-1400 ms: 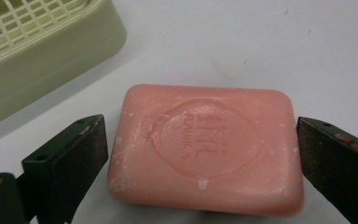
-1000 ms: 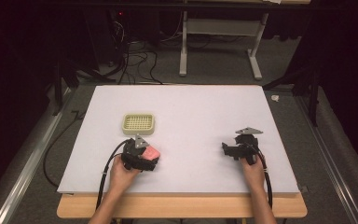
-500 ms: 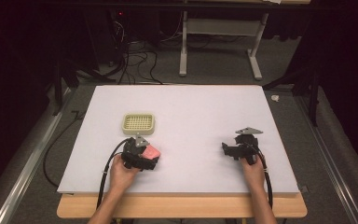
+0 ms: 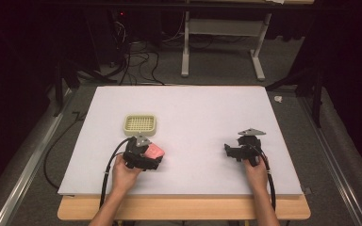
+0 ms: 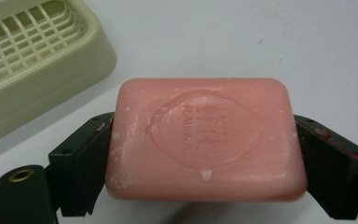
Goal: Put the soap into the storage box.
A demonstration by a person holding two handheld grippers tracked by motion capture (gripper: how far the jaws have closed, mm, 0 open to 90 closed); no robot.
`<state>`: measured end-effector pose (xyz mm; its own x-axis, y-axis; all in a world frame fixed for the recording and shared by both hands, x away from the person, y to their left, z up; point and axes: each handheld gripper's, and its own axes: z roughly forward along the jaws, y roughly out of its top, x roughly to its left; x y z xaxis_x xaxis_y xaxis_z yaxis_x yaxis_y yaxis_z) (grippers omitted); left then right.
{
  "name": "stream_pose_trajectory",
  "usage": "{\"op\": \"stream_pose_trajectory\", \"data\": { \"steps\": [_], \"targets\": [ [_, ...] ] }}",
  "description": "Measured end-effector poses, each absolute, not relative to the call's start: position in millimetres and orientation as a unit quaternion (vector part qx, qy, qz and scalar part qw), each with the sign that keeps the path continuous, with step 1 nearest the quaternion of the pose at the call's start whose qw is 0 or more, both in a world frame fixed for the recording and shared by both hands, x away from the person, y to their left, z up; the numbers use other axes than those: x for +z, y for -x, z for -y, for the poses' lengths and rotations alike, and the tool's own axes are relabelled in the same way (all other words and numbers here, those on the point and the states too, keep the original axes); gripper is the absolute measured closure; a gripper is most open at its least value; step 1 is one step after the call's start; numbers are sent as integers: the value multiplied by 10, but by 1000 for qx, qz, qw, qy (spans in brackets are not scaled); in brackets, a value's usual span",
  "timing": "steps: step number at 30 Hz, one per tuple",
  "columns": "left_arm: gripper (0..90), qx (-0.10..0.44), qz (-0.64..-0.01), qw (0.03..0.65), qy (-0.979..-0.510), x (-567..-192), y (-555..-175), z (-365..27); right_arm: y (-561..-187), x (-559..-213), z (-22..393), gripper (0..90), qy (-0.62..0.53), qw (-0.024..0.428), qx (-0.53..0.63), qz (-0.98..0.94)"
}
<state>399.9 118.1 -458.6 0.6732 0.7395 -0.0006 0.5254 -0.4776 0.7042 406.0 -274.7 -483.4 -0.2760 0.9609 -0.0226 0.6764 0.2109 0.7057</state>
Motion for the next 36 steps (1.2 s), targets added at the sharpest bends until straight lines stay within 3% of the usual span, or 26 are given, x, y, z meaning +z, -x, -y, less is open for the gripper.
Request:
{"op": "stream_pose_trajectory", "data": {
  "steps": [29, 36],
  "targets": [
    [137, 193, -420, 370, -806, -4263, -4119, -1441, -4061, -4835, 2747, 147, -553, 238, 299, -741],
    [137, 180, -441, 371, -797, -4238, -4198, -1507, -4060, -4834, 2747, 147, -552, 238, 299, -741]
  ]
}}
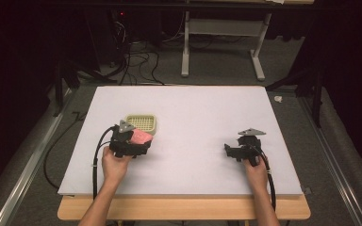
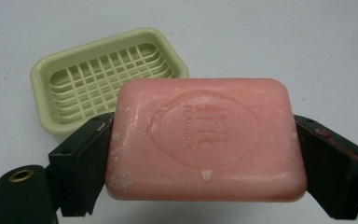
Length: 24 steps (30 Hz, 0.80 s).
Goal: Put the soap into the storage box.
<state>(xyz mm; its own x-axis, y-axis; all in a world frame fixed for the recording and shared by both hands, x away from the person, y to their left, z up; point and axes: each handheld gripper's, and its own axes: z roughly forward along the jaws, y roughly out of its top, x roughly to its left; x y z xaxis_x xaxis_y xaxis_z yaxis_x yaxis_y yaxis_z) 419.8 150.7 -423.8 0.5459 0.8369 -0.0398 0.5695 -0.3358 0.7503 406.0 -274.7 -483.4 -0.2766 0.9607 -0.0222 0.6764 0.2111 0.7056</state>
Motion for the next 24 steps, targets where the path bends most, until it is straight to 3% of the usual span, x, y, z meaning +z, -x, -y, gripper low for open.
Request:
{"op": "stream_pose_trajectory", "data": {
  "steps": [24],
  "targets": [
    [137, 184, -469, 352, -789, -4126, -4499, -1499, -4060, -4836, 2744, 147, -547, 237, 301, -744]
  ]
}}
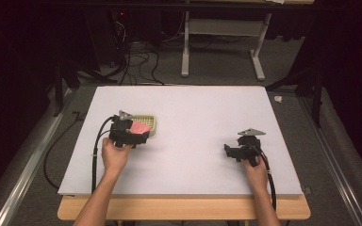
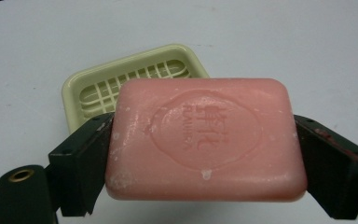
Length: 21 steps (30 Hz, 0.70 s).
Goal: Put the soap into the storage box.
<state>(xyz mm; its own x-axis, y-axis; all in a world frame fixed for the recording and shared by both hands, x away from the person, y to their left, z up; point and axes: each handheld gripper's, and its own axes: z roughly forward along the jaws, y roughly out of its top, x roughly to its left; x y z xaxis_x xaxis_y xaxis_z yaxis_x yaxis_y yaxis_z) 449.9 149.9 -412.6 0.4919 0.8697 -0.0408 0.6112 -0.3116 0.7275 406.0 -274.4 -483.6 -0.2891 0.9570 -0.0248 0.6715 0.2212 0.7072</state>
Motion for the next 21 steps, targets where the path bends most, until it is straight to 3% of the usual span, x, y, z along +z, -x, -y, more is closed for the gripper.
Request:
{"op": "stream_pose_trajectory", "data": {
  "steps": [21],
  "targets": [
    [137, 184, -503, 323, -780, -4196, -4862, -1470, -4060, -4836, 2743, 147, -547, 237, 301, -745]
  ]
}}
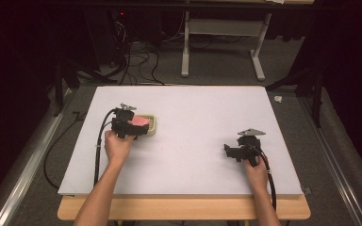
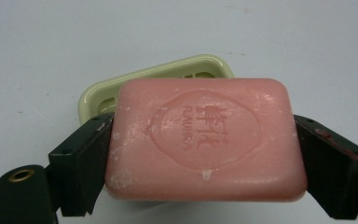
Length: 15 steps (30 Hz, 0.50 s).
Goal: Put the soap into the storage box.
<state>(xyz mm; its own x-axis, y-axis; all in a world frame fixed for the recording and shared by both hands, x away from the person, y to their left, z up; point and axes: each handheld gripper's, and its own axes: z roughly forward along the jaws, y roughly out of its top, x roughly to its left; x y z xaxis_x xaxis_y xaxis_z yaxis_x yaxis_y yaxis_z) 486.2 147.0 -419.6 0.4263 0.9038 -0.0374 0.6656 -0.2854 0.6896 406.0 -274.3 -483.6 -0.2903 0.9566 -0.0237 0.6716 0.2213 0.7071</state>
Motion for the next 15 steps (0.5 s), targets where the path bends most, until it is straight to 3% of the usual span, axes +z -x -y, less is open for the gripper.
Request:
{"op": "stream_pose_trajectory", "data": {
  "steps": [15],
  "targets": [
    [137, 165, -520, 301, -782, -4352, -5050, -1408, -4062, -4836, 2743, 147, -546, 236, 301, -745]
  ]
}}
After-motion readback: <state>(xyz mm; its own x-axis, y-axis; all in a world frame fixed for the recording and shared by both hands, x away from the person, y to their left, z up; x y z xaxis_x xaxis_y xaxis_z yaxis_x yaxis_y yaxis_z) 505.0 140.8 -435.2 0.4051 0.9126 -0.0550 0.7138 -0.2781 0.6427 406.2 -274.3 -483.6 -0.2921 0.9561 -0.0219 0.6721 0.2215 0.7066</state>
